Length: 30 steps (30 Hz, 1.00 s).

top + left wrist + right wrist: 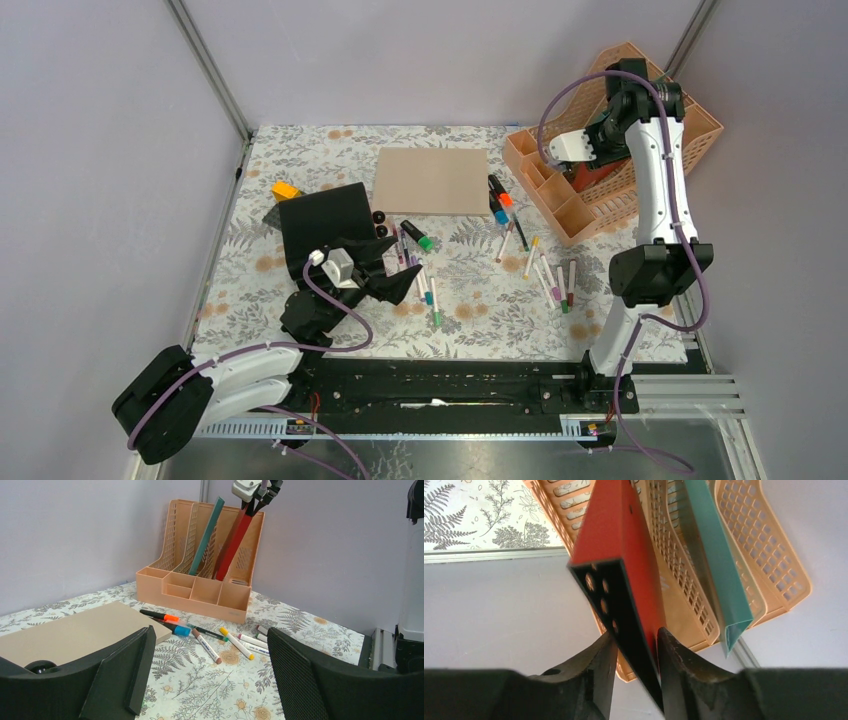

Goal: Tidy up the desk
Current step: Place the folder in the storage box.

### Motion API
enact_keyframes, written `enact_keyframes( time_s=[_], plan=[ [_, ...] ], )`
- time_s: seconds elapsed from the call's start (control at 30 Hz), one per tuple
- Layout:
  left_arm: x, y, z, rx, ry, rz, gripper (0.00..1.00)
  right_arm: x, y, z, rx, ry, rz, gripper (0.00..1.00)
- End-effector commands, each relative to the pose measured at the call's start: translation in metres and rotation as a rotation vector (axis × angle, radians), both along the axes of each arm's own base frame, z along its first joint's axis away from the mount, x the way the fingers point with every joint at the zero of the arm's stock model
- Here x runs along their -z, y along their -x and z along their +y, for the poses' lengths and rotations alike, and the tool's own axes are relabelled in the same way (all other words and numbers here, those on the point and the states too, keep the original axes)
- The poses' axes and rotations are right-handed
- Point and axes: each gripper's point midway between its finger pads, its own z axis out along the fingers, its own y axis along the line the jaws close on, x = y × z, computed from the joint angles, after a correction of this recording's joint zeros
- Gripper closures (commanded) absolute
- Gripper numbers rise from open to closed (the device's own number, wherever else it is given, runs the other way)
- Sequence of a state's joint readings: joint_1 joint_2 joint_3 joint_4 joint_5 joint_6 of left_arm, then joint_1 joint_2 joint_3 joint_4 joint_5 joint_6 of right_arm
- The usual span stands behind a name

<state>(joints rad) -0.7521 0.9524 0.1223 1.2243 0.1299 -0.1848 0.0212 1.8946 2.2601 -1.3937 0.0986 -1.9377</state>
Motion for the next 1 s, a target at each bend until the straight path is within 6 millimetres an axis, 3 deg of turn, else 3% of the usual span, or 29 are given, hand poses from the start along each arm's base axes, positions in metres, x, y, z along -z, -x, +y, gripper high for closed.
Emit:
enact_keyframes(
  time_s=[0.0, 0.03, 0.2, 0.33, 0.43, 0.63, 0.73, 0.8, 0.83, 0.97],
  plan=[
    [-0.012, 0.003, 0.001, 0.008, 0.033, -0.032, 0.13, -0.016, -0.004, -0.013, 0.078, 0.008, -0.066, 0.52],
    [-0.011, 0.003, 0.001, 0.008, 0.030, -0.031, 0.13, -0.018, -0.007, -0.013, 0.082, 0.002, -0.082, 0.46],
    [-0.010, 0.002, 0.001, 0.007, 0.028, -0.028, 0.13, -0.037, -0.023, -0.011, 0.136, -0.051, -0.212, 0.38],
    [-0.010, 0.002, 0.000, 0.011, 0.029, -0.027, 0.13, -0.058, -0.038, -0.011, 0.200, -0.112, -0.337, 0.06],
    [-0.011, 0.002, -0.001, 0.014, 0.031, -0.026, 0.13, -0.064, -0.033, -0.003, 0.222, -0.189, -0.362, 0.01],
    [-0.011, 0.000, -0.006, 0.033, 0.033, 0.005, 0.12, -0.064, 0.001, 0.039, 0.276, -0.507, -0.328, 0.00],
    [-0.011, -0.004, -0.011, 0.047, 0.041, 0.060, 0.02, -0.056, 0.025, 0.065, 0.303, -0.689, -0.267, 0.00],
    [-0.009, -0.010, -0.015, 0.043, 0.035, 0.117, 0.01, -0.045, 0.041, 0.083, 0.327, -0.816, -0.223, 0.00],
    [-0.008, -0.015, -0.018, 0.037, 0.028, 0.148, 0.01, -0.051, 0.047, 0.093, 0.325, -0.890, -0.225, 0.00],
    [0.005, -0.030, -0.030, 0.023, -0.039, 0.280, 0.01, -0.012, 0.076, 0.143, 0.391, -1.213, -0.011, 0.00]
  ],
)
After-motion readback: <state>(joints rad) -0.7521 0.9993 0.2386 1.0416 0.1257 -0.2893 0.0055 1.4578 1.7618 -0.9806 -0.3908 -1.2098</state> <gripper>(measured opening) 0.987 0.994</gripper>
